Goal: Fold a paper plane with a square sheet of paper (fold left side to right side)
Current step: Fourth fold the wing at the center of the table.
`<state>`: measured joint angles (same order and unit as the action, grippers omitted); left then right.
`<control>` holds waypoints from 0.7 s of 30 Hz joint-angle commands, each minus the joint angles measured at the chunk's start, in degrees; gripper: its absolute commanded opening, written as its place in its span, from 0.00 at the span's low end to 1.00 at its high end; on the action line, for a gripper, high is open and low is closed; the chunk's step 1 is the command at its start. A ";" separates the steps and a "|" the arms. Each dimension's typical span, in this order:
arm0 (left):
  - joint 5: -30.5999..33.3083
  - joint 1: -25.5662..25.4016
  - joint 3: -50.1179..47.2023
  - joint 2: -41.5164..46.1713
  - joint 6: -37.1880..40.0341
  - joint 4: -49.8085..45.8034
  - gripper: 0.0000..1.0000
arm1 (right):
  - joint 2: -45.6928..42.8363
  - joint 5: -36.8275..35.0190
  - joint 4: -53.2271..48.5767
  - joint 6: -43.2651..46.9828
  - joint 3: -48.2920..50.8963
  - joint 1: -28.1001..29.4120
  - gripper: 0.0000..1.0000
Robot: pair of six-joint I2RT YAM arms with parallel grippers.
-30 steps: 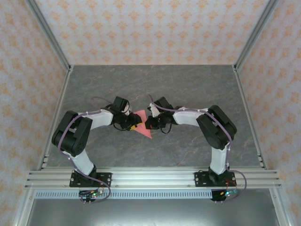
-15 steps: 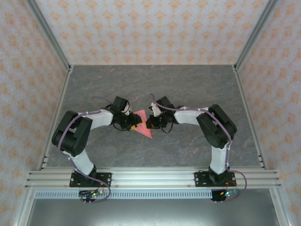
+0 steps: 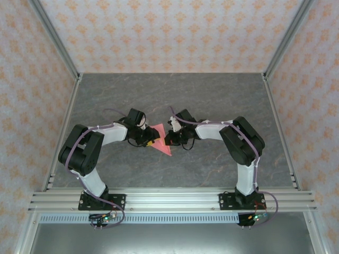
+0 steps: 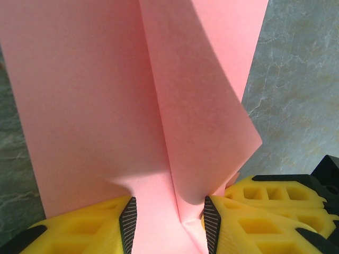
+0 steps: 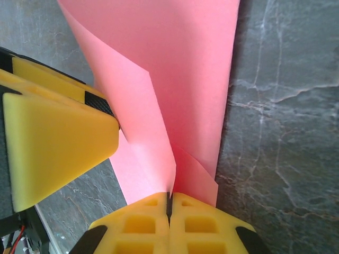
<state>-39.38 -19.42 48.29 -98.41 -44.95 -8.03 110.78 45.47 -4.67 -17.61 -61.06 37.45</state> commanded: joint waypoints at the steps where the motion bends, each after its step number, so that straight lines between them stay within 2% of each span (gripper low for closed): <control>1: 2.02 -0.36 0.51 -0.03 0.30 -0.05 0.42 | 0.59 -0.48 -0.48 -0.16 0.74 -0.36 0.00; 6: 1.93 -0.31 0.49 -0.42 0.21 0.26 0.42 | -0.89 0.92 1.63 -0.07 1.16 -0.44 0.01; 13: 1.86 -0.36 1.15 -1.11 -0.05 0.63 0.42 | -4.53 -1.96 1.18 0.82 2.74 -0.29 0.20; 18: 1.93 -0.35 1.12 -1.08 -0.07 0.65 0.42 | -7.55 -9.45 -3.81 3.83 2.39 2.51 0.30; 21: 2.02 -0.35 0.87 -0.80 -0.28 0.83 0.42 | -9.61 -17.82 -7.30 6.00 1.95 5.30 0.38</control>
<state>-39.40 -19.42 48.31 -98.41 -44.97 -7.99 104.22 36.69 -7.38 -14.85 -58.92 40.34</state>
